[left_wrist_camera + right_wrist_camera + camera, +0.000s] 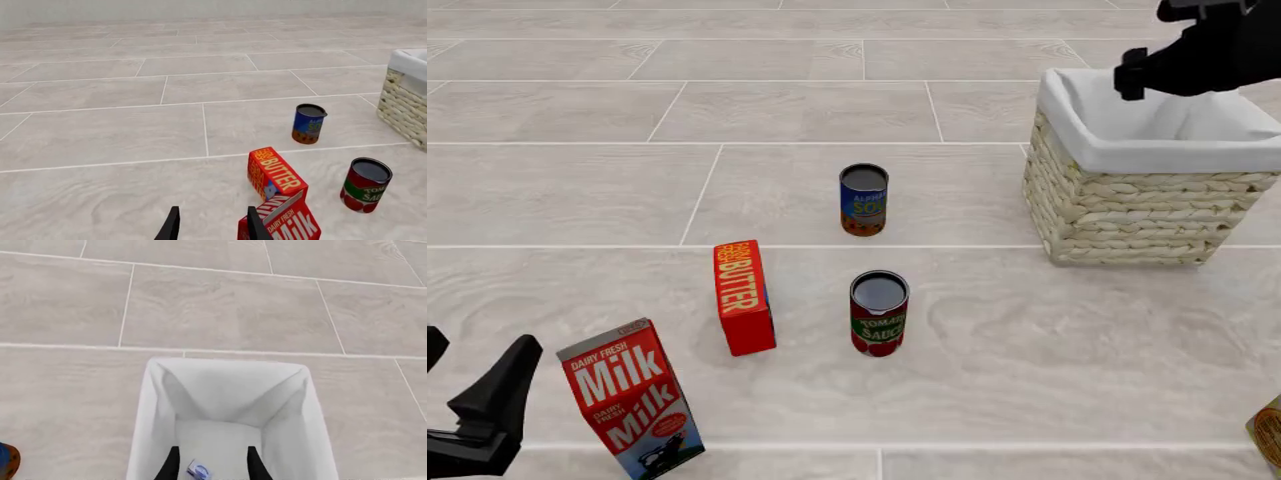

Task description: Pick the cream cheese and place it in the basket.

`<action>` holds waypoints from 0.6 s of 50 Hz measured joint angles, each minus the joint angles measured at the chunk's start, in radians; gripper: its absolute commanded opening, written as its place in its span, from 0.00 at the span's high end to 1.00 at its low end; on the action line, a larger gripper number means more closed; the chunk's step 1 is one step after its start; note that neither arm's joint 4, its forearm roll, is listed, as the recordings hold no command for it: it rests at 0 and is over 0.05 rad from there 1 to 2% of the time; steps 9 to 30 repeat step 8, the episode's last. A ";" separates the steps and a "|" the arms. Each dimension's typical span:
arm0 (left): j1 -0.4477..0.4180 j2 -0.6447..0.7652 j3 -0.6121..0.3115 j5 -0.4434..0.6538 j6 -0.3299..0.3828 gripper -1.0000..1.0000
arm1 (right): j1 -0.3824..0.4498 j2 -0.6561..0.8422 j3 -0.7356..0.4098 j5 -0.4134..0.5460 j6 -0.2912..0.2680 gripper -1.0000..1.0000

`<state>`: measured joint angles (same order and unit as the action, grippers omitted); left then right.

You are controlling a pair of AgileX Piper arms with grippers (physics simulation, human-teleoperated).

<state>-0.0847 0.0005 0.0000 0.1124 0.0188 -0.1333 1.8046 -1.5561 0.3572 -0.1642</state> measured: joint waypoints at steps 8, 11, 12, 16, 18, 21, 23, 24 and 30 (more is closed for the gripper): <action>0.004 0.000 0.000 -0.006 -0.005 0.00 | 0.025 -0.129 0.108 -0.042 0.023 0.00; 0.004 0.000 0.000 -0.006 -0.005 0.00 | 0.025 -0.129 0.108 -0.042 0.023 0.00; 0.004 0.000 0.000 -0.006 -0.005 0.00 | 0.025 -0.129 0.108 -0.042 0.023 0.00; 0.004 0.000 0.000 -0.006 -0.005 0.00 | 0.025 -0.129 0.108 -0.042 0.023 0.00; 0.004 0.000 0.000 -0.006 -0.005 0.00 | 0.025 -0.129 0.108 -0.042 0.023 0.00; 0.004 0.000 0.000 -0.006 -0.005 0.00 | 0.025 -0.129 0.108 -0.042 0.023 0.00; 0.004 0.000 0.000 -0.006 -0.005 0.00 | 0.025 -0.129 0.108 -0.042 0.023 0.00; 0.004 0.000 0.000 -0.006 -0.005 0.00 | 0.025 -0.129 0.108 -0.042 0.023 0.00; 0.004 0.000 0.000 -0.006 -0.005 0.00 | 0.025 -0.129 0.108 -0.042 0.023 0.00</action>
